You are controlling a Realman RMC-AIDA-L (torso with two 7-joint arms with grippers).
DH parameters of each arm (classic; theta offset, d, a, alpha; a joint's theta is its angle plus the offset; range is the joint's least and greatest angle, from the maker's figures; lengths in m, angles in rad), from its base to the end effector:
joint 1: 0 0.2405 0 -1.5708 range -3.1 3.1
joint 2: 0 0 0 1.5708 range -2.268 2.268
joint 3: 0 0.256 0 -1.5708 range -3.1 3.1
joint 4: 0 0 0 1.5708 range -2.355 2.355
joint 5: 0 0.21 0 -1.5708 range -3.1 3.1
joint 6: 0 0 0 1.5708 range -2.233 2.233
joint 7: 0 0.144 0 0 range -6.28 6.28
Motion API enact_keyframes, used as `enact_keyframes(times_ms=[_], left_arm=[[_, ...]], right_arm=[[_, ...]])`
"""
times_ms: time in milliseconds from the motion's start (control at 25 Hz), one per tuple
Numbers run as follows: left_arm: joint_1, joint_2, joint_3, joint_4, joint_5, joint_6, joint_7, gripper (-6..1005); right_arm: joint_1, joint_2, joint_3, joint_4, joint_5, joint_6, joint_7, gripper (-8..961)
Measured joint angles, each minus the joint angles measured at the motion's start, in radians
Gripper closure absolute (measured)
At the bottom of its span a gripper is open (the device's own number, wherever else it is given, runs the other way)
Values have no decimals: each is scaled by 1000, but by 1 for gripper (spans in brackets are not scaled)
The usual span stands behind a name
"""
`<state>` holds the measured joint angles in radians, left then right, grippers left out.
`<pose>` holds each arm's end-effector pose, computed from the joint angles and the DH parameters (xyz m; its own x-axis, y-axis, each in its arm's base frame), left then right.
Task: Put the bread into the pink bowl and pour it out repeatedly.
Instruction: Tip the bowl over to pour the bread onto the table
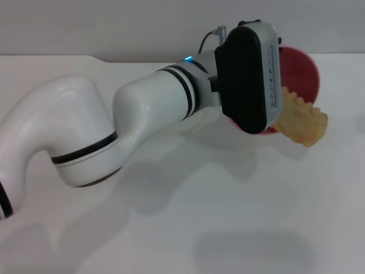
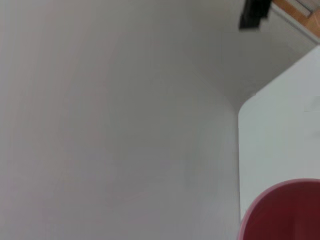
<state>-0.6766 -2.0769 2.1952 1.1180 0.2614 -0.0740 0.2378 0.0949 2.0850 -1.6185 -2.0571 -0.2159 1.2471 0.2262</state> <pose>-0.0577 0.3746 -0.1214 0.8133 -0.5458 -0.2017 -0.5040 -0.4876 -0.7129 0.2006 0.3099 0.1289 0.6462 -0.6009 -0.4706 -0.4781 0.1620 -0.8633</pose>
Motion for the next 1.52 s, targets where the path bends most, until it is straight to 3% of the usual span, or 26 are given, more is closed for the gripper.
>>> enact_keyframes(times_ms=[880,1200,1520], left_arm=[[8,0,34,-7,373,8,17,888],[19,0,49,3,411,3,39,887],[44,0,76,48,556,-46,77,887]], right_arm=[[6,-3,48,15,-6,-11,-8,372],[3,-3,71,16,-42,-13,-8,379],[11,-5,65,28,-42,-14,-11,386]])
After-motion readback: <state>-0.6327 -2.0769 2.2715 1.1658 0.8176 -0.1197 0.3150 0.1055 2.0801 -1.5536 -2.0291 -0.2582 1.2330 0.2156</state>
